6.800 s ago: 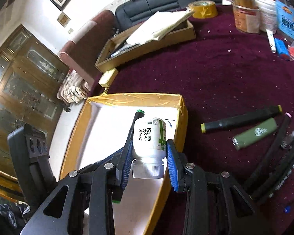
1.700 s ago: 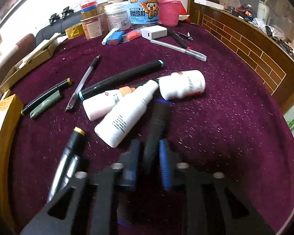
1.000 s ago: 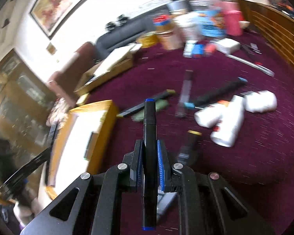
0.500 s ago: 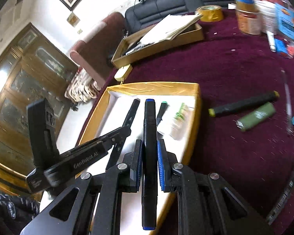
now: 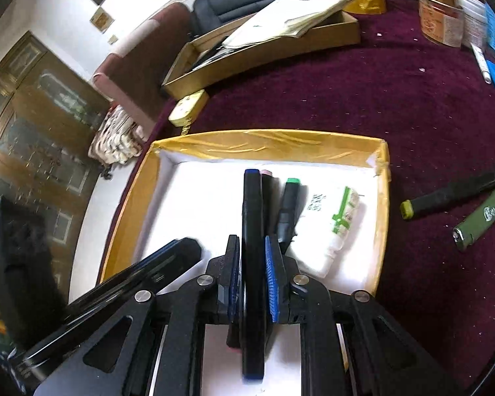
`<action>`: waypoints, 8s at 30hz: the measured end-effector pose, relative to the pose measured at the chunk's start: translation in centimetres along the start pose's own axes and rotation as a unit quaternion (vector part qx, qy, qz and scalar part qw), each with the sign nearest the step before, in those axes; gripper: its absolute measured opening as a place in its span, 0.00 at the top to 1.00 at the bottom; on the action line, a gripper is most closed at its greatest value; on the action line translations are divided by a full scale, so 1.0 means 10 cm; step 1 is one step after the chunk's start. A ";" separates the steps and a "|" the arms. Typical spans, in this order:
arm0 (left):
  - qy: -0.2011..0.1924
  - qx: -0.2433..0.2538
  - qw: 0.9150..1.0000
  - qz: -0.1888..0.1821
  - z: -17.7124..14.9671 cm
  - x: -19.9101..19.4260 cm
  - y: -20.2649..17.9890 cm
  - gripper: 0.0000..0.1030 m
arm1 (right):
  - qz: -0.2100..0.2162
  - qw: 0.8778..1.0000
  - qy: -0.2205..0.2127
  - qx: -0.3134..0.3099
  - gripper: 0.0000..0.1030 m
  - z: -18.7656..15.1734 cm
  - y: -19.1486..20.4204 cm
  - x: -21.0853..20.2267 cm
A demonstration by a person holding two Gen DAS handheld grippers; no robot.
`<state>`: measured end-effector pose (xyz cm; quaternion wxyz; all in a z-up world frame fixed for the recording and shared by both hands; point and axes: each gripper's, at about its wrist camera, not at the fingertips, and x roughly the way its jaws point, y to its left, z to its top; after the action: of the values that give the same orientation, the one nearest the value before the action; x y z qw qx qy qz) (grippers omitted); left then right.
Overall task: Organize rigid objects
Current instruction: 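Carry both markers into the white box while opening both tools, then return the left tool to the pile and grasp the yellow-tipped black marker, then carry the yellow-tipped marker to the box with the left tool while the right tool carries a black marker, then open both tools to drop the two markers into the white box, then return the left tool to the pile and grasp the olive-green cylinder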
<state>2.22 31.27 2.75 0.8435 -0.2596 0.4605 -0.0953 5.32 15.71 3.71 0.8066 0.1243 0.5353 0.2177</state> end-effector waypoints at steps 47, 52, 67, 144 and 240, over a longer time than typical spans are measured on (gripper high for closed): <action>0.027 0.091 0.994 -0.058 -0.68 -0.08 -1.26 0.46 | -0.076 0.954 -0.230 0.177 0.62 -0.93 -2.72 -1.95; 0.053 0.180 0.980 -0.060 -1.06 0.04 -1.91 0.43 | -0.090 0.946 -0.245 0.192 0.62 -1.08 -2.99 -1.95; 0.085 0.262 0.961 0.010 -1.59 0.75 -2.30 0.43 | -0.053 0.950 -0.232 0.204 0.61 -1.15 -3.13 -1.91; -0.028 0.077 0.997 0.009 -0.28 -0.42 -0.25 0.88 | 0.088 0.994 -0.058 0.025 0.87 -0.76 -0.78 -1.30; 0.030 0.224 0.974 0.012 -1.15 0.77 -2.13 0.83 | -0.086 0.932 -0.287 0.203 0.56 -0.85 -3.34 -2.16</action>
<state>-1.34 6.12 3.21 0.8670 -0.0553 0.4556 -0.1939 -2.32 -24.23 3.34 0.8988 0.2963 0.3228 -0.0106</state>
